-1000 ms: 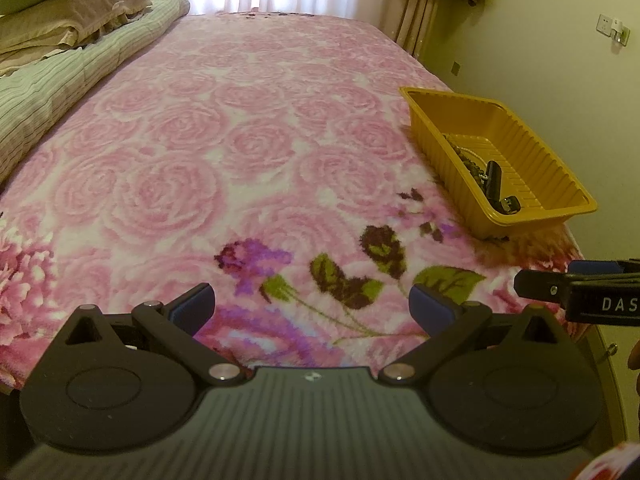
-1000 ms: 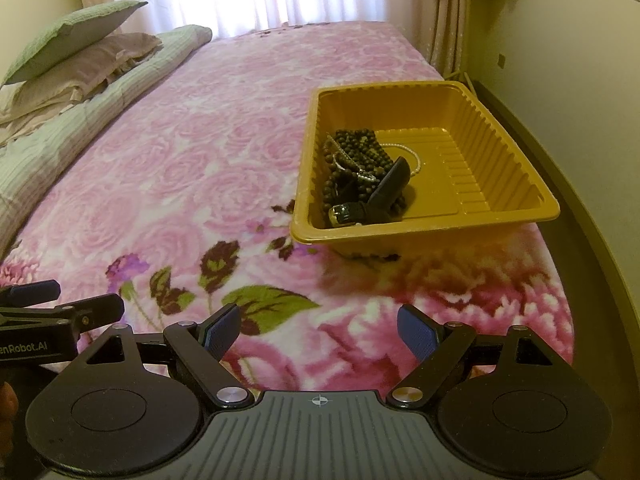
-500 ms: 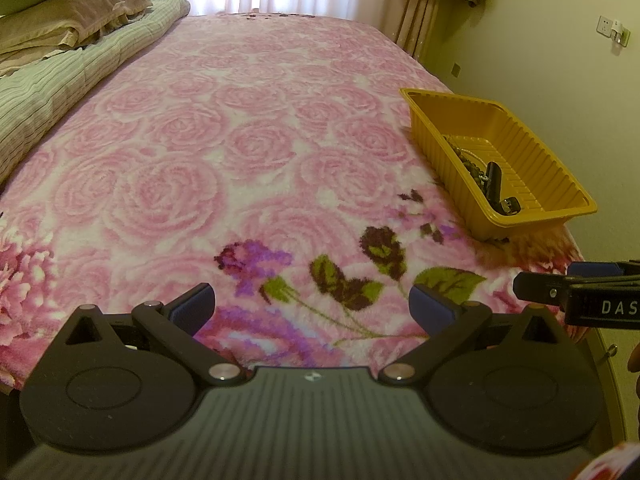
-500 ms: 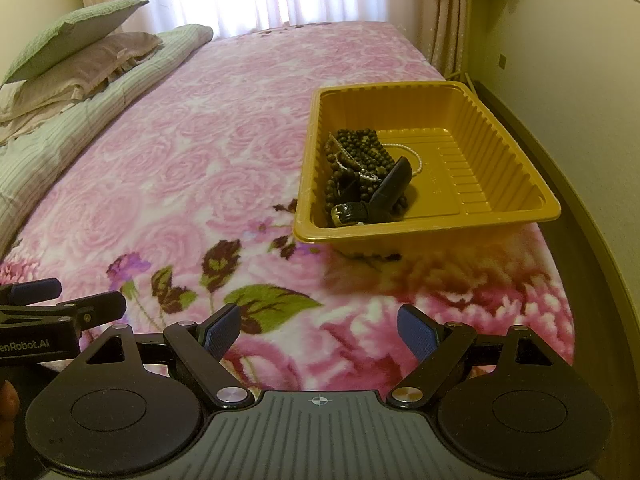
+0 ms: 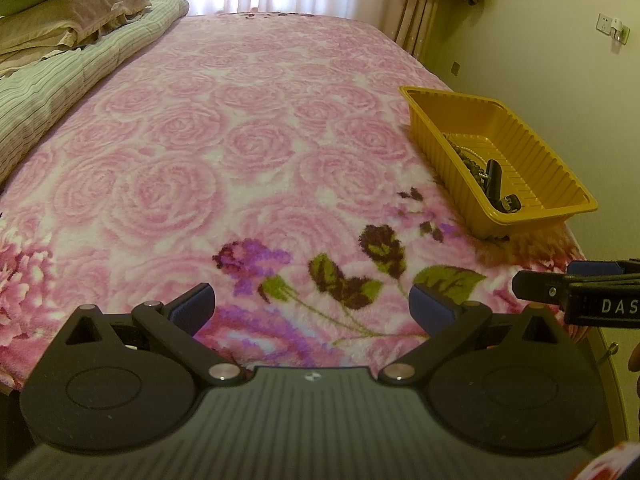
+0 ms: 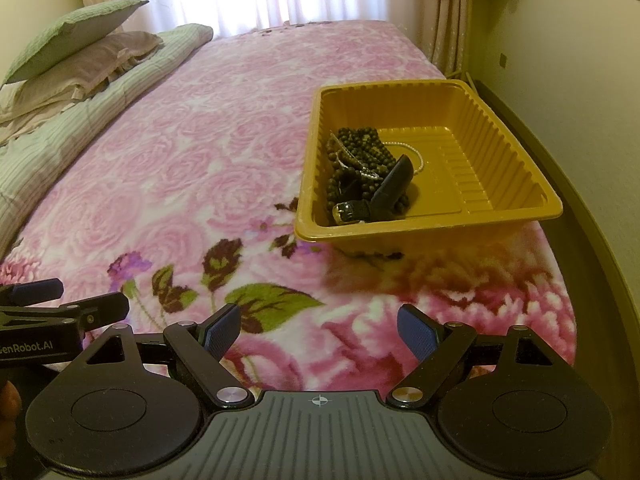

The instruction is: Organize jewelry

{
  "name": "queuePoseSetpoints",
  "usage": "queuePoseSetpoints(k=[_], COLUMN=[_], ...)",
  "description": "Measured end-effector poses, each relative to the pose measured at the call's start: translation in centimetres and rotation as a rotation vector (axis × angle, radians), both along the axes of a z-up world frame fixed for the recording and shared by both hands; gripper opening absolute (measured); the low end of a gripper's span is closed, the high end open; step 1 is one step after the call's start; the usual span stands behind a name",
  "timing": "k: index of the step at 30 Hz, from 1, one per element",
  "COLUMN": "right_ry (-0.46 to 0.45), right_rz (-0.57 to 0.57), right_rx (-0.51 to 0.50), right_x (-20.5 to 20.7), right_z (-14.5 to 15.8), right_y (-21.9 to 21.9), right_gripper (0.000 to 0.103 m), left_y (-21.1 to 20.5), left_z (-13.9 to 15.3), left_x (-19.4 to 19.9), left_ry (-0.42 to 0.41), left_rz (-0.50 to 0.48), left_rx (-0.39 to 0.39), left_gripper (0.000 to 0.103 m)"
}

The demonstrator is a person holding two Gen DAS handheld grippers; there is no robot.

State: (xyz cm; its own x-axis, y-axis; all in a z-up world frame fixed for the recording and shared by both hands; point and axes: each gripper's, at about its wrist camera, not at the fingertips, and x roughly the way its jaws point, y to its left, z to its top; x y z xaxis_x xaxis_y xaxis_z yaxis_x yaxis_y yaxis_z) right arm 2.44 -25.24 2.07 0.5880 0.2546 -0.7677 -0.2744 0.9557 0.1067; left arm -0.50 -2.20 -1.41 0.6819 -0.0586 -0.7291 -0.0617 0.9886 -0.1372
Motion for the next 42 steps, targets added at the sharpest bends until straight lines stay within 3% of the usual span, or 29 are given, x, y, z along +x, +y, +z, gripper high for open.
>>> queuePoseSetpoints(k=[42], right_ry=[0.0], right_rz=[0.0], right_rx=[-0.001], right_x=[0.16], right_z=[0.09], right_y=[-0.01], right_gripper=[0.085], left_y=[0.01], left_z=[0.08], left_x=[0.24], left_ry=[0.0], left_rz=[-0.012], left_rx=[0.004], left_gripper=[0.103])
